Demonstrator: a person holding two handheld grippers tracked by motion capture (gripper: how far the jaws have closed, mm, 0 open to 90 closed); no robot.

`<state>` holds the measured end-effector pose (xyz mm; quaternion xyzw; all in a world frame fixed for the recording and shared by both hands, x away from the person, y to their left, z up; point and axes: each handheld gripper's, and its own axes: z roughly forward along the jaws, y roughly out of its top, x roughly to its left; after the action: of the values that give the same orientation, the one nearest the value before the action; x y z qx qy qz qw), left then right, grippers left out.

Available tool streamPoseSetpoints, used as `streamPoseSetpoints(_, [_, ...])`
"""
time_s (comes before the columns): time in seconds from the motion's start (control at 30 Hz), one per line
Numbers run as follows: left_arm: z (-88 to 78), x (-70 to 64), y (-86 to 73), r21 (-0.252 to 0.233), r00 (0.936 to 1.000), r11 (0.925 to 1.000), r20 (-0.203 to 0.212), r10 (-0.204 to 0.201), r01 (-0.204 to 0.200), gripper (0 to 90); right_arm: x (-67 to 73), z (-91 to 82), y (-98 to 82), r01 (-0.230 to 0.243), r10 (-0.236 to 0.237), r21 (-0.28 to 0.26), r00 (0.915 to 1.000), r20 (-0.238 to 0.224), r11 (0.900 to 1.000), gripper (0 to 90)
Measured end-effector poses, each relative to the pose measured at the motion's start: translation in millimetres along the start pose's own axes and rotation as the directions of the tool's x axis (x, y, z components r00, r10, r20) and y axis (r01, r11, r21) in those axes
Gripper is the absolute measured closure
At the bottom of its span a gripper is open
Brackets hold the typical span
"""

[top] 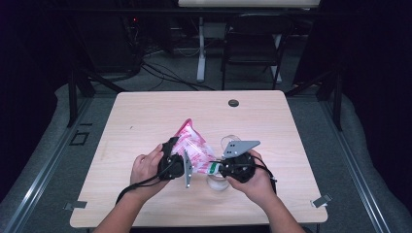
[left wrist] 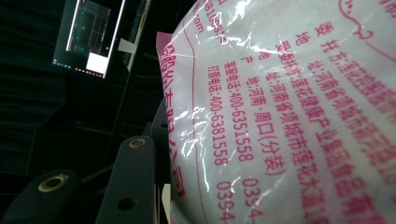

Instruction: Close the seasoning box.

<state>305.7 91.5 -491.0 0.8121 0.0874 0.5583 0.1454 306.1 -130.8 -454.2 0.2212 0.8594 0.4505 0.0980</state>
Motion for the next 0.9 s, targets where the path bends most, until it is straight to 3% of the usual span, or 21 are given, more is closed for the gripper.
streamPoseSetpoints(0.9, [-3.1, -2.1, 4.7, -0.013, 0.9981, 0.9986, -0.034, 0.052, -0.052, 60.7, -2.7, -2.1, -1.4, -0.004, 0.004, 0.005, 0.9999, 0.009, 1.0, 90.0])
